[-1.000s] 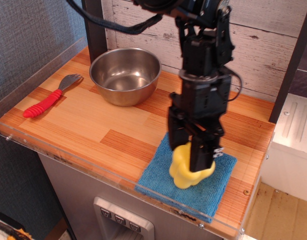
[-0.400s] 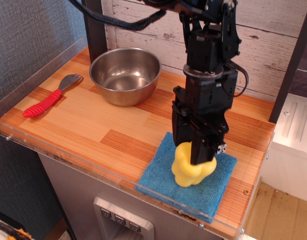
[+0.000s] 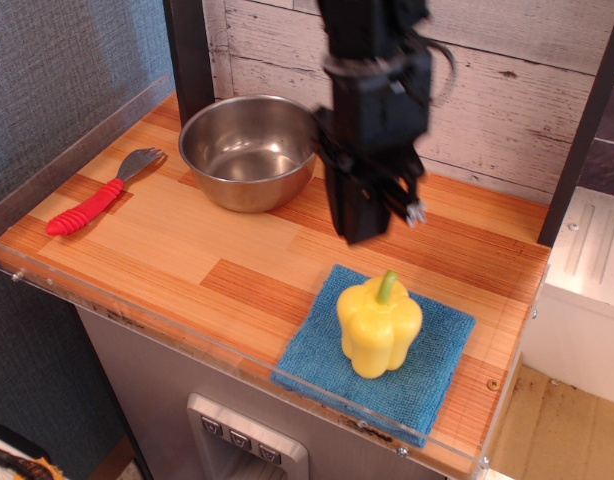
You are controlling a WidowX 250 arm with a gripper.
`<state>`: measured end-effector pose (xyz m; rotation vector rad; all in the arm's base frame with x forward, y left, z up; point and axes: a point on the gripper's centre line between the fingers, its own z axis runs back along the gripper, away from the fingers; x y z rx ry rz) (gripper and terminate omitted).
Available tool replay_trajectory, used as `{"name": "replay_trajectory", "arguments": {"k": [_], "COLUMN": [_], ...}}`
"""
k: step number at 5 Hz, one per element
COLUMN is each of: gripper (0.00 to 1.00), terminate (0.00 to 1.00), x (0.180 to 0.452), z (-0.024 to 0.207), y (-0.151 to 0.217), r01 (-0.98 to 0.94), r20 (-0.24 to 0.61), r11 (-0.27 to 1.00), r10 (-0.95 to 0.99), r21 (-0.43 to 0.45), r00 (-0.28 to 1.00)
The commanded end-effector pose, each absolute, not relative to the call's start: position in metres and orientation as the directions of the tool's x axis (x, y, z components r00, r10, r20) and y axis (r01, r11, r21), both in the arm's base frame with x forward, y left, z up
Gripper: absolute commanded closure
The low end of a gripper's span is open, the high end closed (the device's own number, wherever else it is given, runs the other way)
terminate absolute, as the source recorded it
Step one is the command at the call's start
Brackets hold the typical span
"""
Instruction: Put the pepper inside of the pot.
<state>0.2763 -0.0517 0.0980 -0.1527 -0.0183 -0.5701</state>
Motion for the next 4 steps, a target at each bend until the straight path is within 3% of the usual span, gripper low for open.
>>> {"name": "replay_trajectory", "arguments": {"k": [1, 2, 4], "gripper": [1.0, 0.0, 0.0], "terminate": [0.0, 0.0, 0.0], "x": [0.28, 0.273, 0.264], "z": [0.118, 0.117, 0.115], "y": [-0.043, -0.064, -0.077], "r01": [0.565, 0.625, 0.652], "r20": [0.098, 0.076, 0.065], "r11": [0.815, 0.775, 0.756], "r10": [-0.557, -0.62, -0.649], "r21": [-0.129, -0.094, -0.064], "r00": [0.825, 0.78, 0.758]}}
